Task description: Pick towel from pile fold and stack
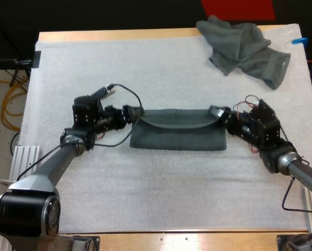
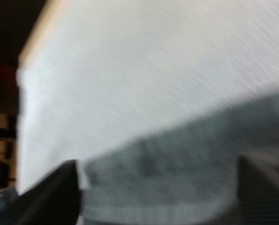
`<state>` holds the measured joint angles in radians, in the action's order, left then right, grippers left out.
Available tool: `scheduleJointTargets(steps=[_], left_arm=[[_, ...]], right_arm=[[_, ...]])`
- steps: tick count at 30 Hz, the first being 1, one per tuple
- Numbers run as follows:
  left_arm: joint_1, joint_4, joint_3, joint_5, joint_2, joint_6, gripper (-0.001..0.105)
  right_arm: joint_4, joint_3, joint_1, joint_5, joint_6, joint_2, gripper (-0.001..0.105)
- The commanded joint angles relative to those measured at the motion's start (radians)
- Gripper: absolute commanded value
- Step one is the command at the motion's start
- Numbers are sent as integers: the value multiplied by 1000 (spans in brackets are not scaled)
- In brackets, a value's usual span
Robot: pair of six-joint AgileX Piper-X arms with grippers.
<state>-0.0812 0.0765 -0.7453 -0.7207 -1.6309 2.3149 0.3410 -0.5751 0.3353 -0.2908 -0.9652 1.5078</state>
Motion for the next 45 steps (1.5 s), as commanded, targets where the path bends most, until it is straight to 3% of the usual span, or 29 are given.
scheduleJointTargets(steps=[1,4,8,13,15,19,28,31,35,40,45], left_arm=[[3,10,-25,-2,14,-16,56],[3,-4,-72,-1,64,-57,56],[3,-41,-104,31,178,-157,56],[3,-250,-134,149,370,-339,57],[3,-346,-141,180,445,-405,63],[3,-526,-145,211,581,-460,83],[3,-898,-145,204,773,-488,84],[3,-941,-145,186,787,-502,84],[-7,-933,-145,186,786,-502,84],[-52,-933,-145,185,786,-502,84],[-104,-933,-145,187,786,-502,84]], right_arm=[[89,-8,-6,0,-37,0,77],[130,-31,-6,1,-99,-16,77],[64,-72,-6,8,-221,-73,77],[-158,-131,-6,99,-432,-206,77],[-260,-149,-6,122,-475,-265,77],[-490,-188,-6,138,-513,-384,77],[-989,-208,-6,208,-513,-548,77],[-1034,-205,-10,208,-513,-511,77],[-990,-205,-62,122,-511,-381,77],[-894,-231,-167,-91,-504,-133,77],[-825,-289,-185,-259,-504,61,77]])
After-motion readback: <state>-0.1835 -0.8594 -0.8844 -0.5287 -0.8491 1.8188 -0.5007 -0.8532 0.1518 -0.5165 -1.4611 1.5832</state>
